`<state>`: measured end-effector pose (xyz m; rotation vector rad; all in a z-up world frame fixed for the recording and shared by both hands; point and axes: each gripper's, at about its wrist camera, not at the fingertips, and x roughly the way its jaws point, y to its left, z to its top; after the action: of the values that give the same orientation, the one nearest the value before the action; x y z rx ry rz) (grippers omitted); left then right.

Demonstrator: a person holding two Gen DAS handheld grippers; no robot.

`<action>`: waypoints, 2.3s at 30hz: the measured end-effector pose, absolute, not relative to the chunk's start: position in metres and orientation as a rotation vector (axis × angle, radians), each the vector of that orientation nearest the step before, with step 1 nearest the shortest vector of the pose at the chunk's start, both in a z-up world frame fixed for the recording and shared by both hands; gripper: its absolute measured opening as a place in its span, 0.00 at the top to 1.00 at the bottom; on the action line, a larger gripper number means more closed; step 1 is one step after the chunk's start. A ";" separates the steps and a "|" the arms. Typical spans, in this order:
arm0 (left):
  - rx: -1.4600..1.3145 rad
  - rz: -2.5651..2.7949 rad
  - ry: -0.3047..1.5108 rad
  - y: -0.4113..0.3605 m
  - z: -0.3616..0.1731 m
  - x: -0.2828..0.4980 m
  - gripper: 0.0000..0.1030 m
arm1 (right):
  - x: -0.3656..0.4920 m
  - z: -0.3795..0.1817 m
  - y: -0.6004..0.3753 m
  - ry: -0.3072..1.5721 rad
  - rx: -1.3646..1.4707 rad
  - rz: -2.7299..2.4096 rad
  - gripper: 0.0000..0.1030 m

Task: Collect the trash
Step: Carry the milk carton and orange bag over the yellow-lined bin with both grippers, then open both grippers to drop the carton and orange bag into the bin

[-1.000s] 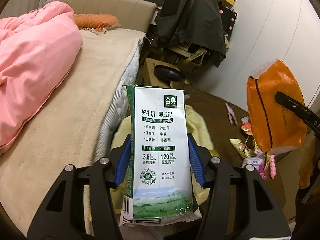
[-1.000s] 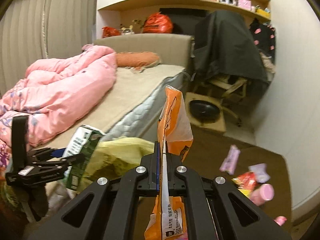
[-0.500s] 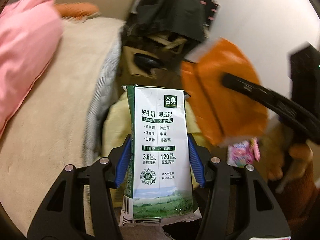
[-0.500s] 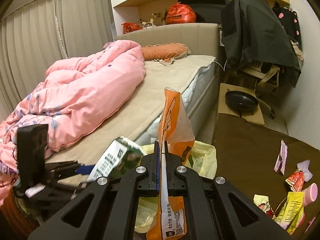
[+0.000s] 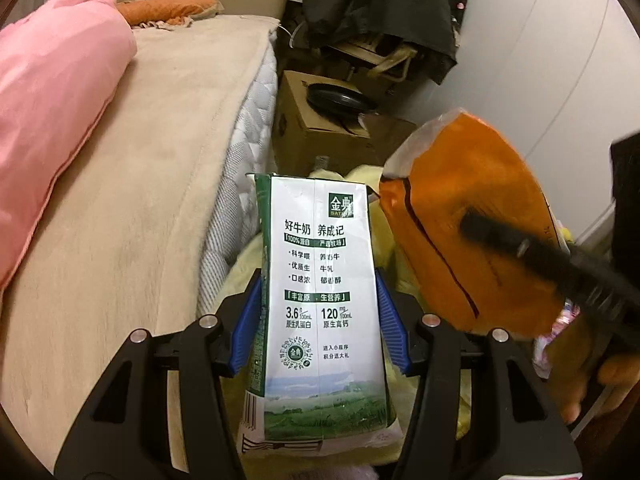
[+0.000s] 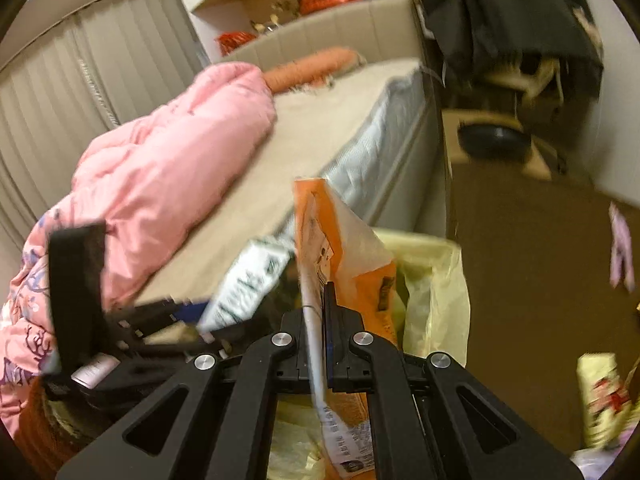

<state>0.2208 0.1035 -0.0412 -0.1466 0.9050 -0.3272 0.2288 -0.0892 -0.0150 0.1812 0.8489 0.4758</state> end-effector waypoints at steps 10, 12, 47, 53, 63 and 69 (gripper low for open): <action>-0.148 -0.292 0.918 0.106 -0.056 0.235 0.51 | 0.247 -0.061 -0.106 0.973 0.235 0.449 0.97; -0.141 -0.289 0.916 0.104 -0.056 0.233 0.51 | 0.246 -0.059 -0.108 0.970 0.241 0.457 0.97; -0.346 -0.301 0.927 0.139 -0.029 0.217 0.40 | 0.223 -0.017 -0.117 0.888 0.234 0.505 0.49; -0.349 -0.307 0.906 0.132 -0.020 0.208 0.40 | 0.208 0.005 -0.147 0.822 0.165 0.418 0.41; -0.264 -0.337 0.828 0.082 0.016 0.190 0.40 | 0.160 0.033 -0.235 0.756 0.038 0.265 0.39; -0.164 -0.370 0.767 0.025 0.034 0.180 0.40 | 0.132 0.039 -0.300 0.716 0.063 0.105 0.39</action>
<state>0.1800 0.0252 0.0339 -0.1643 0.7674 -0.3705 0.1316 -0.3002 0.0389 0.0628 0.7163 0.1054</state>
